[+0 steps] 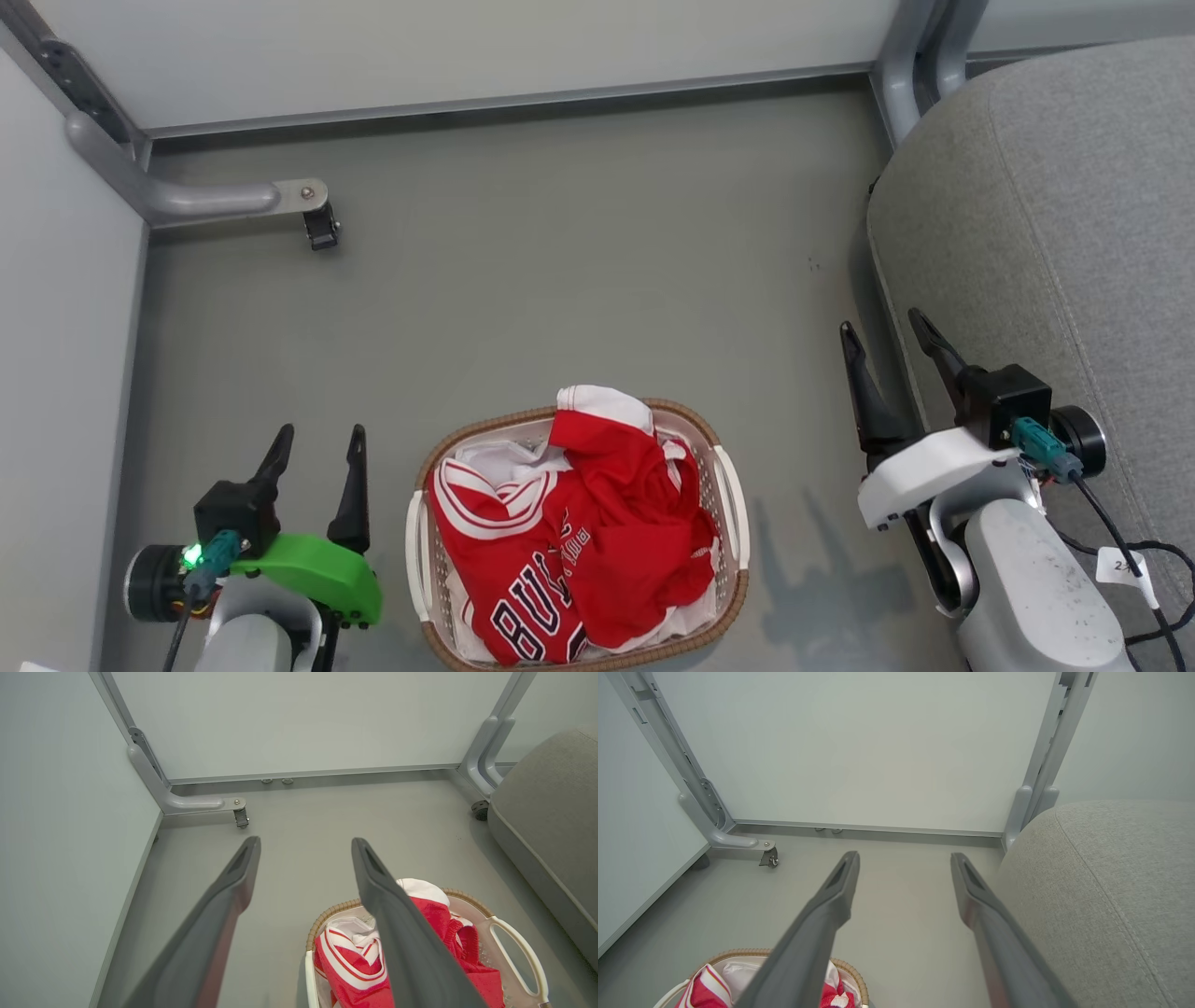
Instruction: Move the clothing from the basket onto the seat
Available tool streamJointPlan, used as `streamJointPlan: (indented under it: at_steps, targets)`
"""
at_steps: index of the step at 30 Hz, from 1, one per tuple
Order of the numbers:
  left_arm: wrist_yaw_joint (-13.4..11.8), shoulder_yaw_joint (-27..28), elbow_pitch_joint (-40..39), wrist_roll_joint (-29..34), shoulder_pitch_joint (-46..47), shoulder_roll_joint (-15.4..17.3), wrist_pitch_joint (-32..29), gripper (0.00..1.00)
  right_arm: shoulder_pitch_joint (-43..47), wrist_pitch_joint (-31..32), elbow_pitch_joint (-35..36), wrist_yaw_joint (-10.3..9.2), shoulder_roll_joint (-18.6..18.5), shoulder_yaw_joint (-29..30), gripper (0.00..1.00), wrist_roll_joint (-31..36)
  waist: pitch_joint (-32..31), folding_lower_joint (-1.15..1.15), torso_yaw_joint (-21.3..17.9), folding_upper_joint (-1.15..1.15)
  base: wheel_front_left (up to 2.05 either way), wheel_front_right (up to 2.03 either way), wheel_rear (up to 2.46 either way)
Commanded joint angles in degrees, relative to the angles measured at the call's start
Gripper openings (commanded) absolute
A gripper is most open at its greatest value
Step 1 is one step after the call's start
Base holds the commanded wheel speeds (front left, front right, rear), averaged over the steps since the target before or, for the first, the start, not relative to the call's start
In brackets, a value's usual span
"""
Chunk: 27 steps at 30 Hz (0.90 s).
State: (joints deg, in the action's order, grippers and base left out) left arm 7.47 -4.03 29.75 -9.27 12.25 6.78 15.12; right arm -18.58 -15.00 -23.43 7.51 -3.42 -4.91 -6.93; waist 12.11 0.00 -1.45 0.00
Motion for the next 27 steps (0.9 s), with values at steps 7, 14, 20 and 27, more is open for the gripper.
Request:
streamJointPlan:
  at_steps: [7,14,20,27]
  targets:
    - [0.0,-8.7,3.8,-5.7,5.5,0.2,0.0,1.00,-3.7,-0.3,2.0,-0.04,0.1,-1.5,1.00,0.3,9.8,0.00,-3.1,0.00,0.00,0.00,0.00]
    - [0.0,-20.1,7.4,-11.7,12.3,0.7,0.0,1.00,-7.1,-0.3,4.2,-0.04,0.3,-2.6,1.00,0.7,17.6,0.00,-4.5,0.00,0.00,0.00,0.00]
    - [0.0,-27.6,11.2,-16.4,18.1,0.4,0.0,1.00,-9.7,-0.3,5.4,-0.04,0.4,-2.3,1.00,1.1,23.0,0.00,-5.5,0.00,0.00,0.00,0.00]
    - [0.0,-35.3,16.0,-20.9,24.1,0.7,0.1,1.00,-11.7,-0.3,6.9,-0.04,0.4,-3.0,1.00,1.5,28.3,0.00,-6.6,0.00,0.00,0.00,0.00]
